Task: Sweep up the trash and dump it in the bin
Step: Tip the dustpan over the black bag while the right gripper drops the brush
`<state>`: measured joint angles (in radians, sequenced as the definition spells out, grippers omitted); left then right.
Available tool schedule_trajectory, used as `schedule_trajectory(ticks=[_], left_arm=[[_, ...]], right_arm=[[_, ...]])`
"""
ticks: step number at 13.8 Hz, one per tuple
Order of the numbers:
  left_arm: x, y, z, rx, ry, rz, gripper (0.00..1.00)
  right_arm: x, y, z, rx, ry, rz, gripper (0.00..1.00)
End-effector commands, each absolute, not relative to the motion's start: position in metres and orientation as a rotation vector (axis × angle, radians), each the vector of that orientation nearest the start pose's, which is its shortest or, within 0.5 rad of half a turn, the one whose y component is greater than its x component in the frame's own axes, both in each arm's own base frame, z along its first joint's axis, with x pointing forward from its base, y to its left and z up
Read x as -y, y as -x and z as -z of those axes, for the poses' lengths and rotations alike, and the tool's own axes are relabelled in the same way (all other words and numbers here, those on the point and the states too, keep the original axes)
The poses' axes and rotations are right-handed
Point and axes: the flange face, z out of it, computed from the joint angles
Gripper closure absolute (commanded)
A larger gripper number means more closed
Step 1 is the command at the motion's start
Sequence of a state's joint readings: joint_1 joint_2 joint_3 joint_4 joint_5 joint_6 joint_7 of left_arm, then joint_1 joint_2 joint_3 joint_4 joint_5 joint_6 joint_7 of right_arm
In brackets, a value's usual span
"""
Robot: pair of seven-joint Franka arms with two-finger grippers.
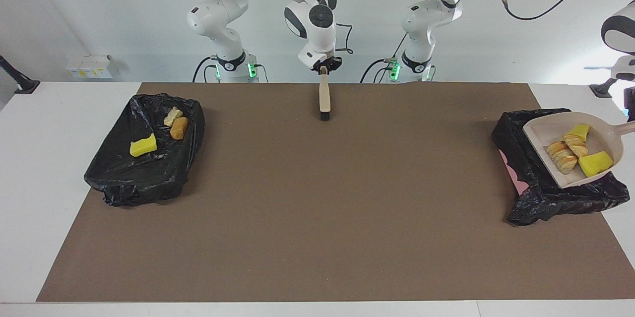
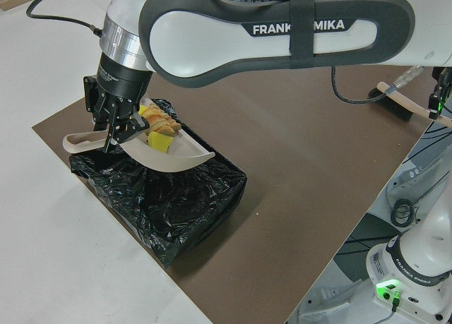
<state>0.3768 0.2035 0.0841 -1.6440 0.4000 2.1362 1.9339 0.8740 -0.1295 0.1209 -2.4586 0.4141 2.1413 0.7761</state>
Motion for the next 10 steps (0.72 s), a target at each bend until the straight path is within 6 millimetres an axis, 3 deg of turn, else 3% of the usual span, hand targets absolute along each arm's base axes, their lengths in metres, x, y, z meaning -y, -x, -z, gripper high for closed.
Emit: schedule_trajectory(ticks=[1, 4, 7, 10], left_arm=[[-0.298, -0.569, -0.532, -1.956, 1.773, -0.476, 1.0], [-0.287, -0.547, -0.524, -1.857, 1.761, -0.624, 1.0], [-0.265, -0.543, -0.529, -1.766, 1.681, -0.776, 1.0], [-0.238, -0.547, -0.539, -1.688, 1.565, -0.897, 1.0]], right_arm=[[-0.383, -0.241, -0.34, -0.106, 2.996, -0.531, 0.54], [-0.372, -0.288, -0.38, -0.176, 2.94, -0.455, 0.51], [-0.349, -0.338, -0.426, -0.145, 2.93, -0.364, 0.48], [-0.304, -0.392, -0.478, -0.262, 2.939, -0.35, 0.18]])
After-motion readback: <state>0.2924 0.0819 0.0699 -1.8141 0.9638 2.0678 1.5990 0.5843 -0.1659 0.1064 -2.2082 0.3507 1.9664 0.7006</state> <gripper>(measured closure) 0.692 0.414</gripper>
